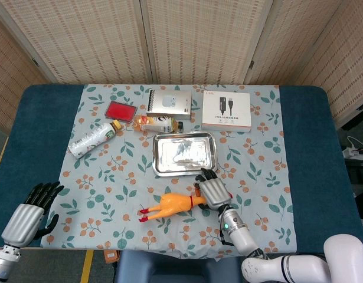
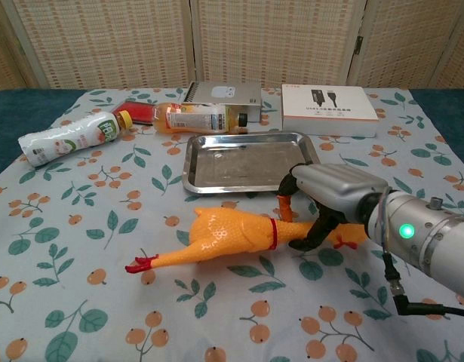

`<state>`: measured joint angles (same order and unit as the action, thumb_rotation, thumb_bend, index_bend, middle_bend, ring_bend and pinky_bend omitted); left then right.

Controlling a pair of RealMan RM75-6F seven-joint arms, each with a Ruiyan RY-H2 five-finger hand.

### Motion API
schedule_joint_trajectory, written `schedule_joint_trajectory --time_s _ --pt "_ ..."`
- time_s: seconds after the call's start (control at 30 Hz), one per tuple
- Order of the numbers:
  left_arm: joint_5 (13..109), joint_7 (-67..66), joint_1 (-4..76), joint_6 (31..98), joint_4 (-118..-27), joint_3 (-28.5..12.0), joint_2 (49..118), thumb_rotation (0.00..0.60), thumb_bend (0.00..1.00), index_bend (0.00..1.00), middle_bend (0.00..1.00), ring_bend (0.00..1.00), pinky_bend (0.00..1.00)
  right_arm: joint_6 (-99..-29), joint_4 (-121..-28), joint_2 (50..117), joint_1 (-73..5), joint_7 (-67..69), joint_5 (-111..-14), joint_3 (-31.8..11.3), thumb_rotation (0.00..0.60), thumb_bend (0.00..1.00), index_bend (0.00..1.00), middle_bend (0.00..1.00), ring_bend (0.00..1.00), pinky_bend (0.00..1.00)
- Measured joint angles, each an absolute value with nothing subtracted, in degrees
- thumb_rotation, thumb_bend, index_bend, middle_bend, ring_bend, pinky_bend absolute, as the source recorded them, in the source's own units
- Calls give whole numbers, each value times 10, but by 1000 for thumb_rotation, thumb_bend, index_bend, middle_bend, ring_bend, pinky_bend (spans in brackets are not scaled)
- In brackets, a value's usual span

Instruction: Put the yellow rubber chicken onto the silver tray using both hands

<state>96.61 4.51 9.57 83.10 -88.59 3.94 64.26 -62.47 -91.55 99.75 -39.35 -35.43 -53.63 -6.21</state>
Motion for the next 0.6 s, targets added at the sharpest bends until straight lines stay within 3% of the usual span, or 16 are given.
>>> schedule_joint_trajectory --time_s 0.13,0.3,0.43,0.6 --pt "966 48 95 833 -886 39 641 600 507 0 0 0 26 -639 -922 996 -387 -339 -570 -60 600 276 879 481 402 638" --pt "968 47 96 832 -887 40 641 600 507 0 0 0 27 -666 -927 992 -374 -299 -639 -56 600 273 945 652 695 952" --pt "977 51 97 835 -884 41 645 600 495 0 0 0 31 -680 -934 981 -363 -265 -684 -52 600 273 961 748 833 1000" --pt "994 84 102 841 -873 44 653 600 435 0 0 0 85 -678 -949 966 -356 -224 -702 -53 600 273 966 780 878 1000"
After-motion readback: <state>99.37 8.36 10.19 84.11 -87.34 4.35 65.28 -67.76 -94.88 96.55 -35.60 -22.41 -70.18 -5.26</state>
